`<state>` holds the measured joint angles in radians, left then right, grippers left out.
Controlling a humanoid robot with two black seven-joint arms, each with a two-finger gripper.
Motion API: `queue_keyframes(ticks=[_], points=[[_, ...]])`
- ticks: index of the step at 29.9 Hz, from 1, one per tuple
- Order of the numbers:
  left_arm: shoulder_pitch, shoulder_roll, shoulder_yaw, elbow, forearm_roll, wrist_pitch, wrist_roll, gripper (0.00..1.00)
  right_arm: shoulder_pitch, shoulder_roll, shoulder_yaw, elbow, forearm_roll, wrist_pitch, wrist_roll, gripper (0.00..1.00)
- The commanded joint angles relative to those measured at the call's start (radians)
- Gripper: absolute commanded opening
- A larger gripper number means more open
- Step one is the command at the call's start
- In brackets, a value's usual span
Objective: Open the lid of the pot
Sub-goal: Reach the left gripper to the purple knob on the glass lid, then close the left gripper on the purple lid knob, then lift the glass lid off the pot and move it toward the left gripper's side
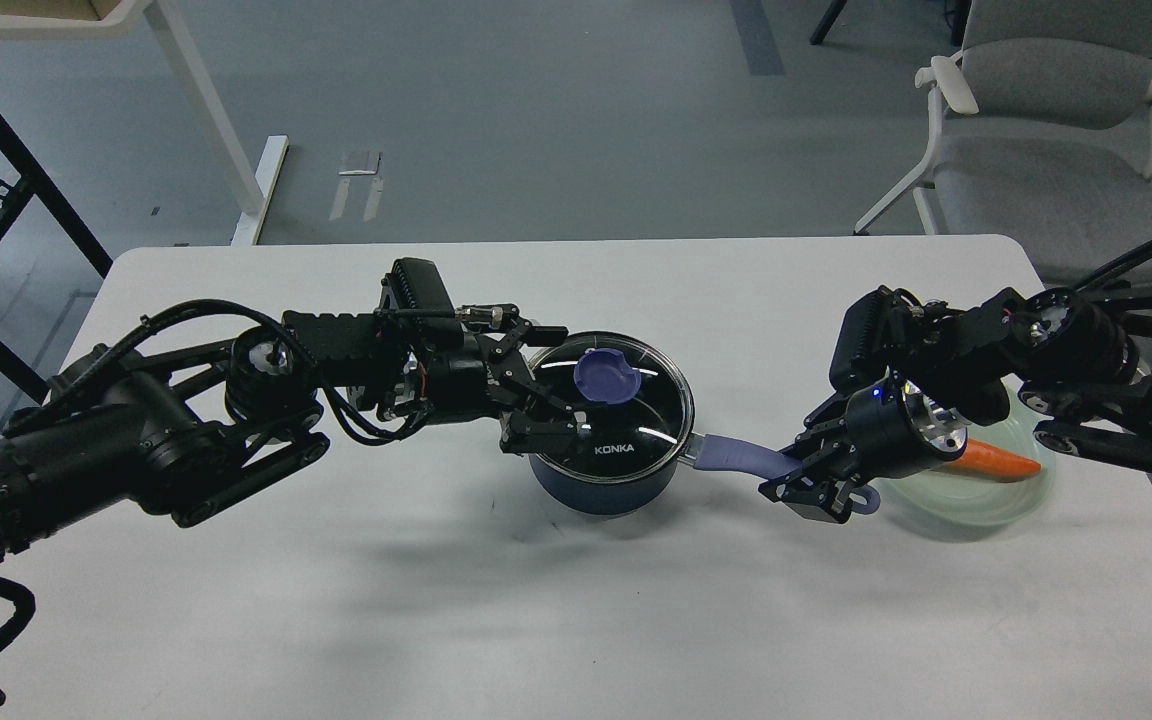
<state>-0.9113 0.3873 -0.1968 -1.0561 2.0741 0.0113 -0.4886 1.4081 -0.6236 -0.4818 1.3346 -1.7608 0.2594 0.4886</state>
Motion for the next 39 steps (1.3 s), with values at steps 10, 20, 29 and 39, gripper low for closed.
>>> queue_keyframes(ticks=[10,20,29,39], points=[[0.008,-0.038,0.0,0.039,0.0,0.018,0.0,0.97,0.0,0.001,0.002,0.0,0.001,0.0,0.0,0.28],[0.017,-0.041,-0.001,0.039,0.0,0.018,0.0,0.93,0.0,0.002,0.002,-0.002,0.001,0.0,0.0,0.28],[0.017,-0.042,0.0,0.039,0.0,0.018,0.0,0.75,0.0,0.007,0.002,-0.003,0.001,0.0,0.0,0.28],[0.012,-0.041,0.002,0.025,-0.003,0.018,0.0,0.4,0.0,0.007,0.002,-0.003,0.003,0.0,0.0,0.28]])
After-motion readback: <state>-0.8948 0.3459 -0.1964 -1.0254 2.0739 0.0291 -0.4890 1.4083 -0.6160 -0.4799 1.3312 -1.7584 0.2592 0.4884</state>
